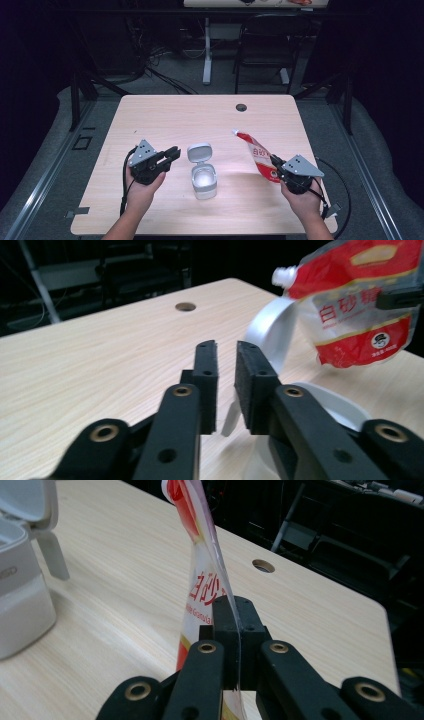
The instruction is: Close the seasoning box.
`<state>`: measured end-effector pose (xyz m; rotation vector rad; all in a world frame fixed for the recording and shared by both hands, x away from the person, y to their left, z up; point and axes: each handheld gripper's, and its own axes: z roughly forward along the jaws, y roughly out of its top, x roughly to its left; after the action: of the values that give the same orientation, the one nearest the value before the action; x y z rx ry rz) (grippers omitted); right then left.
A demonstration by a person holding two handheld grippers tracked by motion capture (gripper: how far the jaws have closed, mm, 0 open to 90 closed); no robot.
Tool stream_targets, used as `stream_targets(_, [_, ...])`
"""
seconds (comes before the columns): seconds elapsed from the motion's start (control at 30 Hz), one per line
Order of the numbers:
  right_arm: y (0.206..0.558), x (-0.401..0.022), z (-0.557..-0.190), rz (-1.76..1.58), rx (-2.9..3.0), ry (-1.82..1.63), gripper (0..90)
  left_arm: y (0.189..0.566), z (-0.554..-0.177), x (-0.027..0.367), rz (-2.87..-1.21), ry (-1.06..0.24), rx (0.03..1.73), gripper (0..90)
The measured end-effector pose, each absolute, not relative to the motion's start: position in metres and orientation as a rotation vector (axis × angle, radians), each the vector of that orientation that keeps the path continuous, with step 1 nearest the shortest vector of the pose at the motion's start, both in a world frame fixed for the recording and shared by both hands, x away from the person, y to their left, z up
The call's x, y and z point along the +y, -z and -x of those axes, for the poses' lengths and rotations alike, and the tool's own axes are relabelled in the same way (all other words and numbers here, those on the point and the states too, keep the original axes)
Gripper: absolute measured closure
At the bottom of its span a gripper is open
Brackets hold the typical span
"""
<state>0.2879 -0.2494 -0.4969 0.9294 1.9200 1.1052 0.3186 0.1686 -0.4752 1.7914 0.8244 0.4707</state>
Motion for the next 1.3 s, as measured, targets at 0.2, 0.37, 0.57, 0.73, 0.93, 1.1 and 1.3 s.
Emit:
stream_targets(0.2, [0.515, -0.256, -0.292, -0.958, 1.932, -1.200, 89.7, 0.482, -0.331, 0.166, -1.792, -0.436, 0.844, 89.9])
stream_targets(0.37, [0.520, -0.265, -0.284, -0.966, 1.963, -1.184, 82.3, 0.485, -0.342, 0.161, -1.778, -0.421, 0.861, 90.0])
stream_targets(0.57, [0.528, -0.276, -0.273, -0.998, 2.002, -1.165, 68.8, 0.481, -0.343, 0.152, -1.792, -0.409, 0.827, 90.0])
stream_targets(0.73, [0.531, -0.281, -0.266, -1.010, 2.000, -1.194, 61.9, 0.480, -0.338, 0.146, -1.813, -0.396, 0.783, 90.0])
stream_targets(0.93, [0.530, -0.284, -0.257, -1.033, 1.982, -1.201, 57.0, 0.481, -0.327, 0.145, -1.829, -0.386, 0.755, 90.0])
stream_targets(1.1, [0.530, -0.287, -0.249, -1.044, 1.985, -1.197, 54.7, 0.481, -0.315, 0.146, -1.846, -0.382, 0.729, 90.0])
stream_targets(1.3, [0.531, -0.289, -0.235, -1.044, 1.971, -1.175, 47.1, 0.481, -0.306, 0.164, -1.865, -0.410, 0.753, 90.0])
